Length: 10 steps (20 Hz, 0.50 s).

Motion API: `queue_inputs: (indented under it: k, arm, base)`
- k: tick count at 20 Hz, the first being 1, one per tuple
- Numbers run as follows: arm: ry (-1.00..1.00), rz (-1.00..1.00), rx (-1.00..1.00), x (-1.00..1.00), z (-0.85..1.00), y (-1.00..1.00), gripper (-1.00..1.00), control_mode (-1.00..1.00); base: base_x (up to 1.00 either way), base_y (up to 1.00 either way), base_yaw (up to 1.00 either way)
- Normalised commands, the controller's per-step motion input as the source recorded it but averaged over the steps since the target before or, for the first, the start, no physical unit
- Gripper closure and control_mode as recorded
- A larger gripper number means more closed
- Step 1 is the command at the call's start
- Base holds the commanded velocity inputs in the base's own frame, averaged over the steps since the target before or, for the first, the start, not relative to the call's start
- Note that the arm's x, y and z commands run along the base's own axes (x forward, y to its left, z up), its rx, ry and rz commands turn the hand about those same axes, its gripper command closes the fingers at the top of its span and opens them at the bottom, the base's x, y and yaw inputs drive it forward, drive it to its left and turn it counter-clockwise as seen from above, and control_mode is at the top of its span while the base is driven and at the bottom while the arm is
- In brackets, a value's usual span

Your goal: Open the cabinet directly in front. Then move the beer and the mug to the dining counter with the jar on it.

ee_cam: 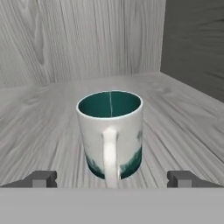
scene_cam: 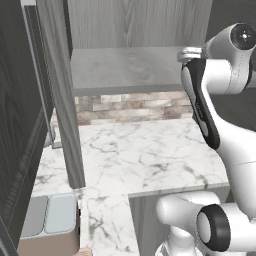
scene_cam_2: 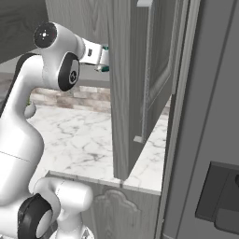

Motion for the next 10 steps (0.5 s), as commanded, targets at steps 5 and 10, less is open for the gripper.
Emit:
queue_inputs:
  k: [5,10]
  arm:
    - [0.00,0.00,0.00,0.26,0.00,0.00,-1.00,-1.00]
    - [0.02,0.00,0.00,0.26,0.00,-0.03,-1.00,-1.00]
  base:
    - [0.00,0.00,0.00]
    - [0.00,0.00,0.00]
